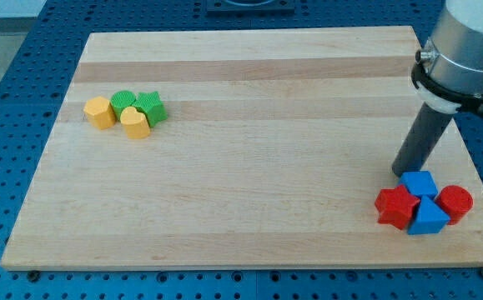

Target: Move your arm towards the red circle

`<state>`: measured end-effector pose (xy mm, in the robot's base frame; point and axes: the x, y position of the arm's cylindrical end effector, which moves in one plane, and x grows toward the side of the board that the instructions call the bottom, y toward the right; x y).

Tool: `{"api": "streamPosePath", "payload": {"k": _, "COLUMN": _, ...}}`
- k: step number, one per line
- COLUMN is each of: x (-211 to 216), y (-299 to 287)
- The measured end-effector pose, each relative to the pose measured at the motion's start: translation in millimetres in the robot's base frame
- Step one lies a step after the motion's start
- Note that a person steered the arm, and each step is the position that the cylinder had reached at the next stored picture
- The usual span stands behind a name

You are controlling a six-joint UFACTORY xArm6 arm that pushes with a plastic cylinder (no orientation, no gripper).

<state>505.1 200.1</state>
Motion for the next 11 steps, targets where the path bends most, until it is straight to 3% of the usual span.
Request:
{"api": "streamPosePath", "payload": {"k": 2, "x": -19, "y": 23}}
{"api": "streamPosePath", "payload": {"k": 3, "x": -19, "y": 72}}
{"api": "streamPosePath", "payload": {"k": 5, "x": 16, "y": 135}}
{"api": "streamPosePath", "payload": {"k": 7, "x": 80, "y": 116}}
{"api": "streamPosePath", "payload": {"k": 9, "x": 89, "y": 62}}
{"api": "streamPosePath", "payload": {"k": 11, "x": 83, "y": 52}}
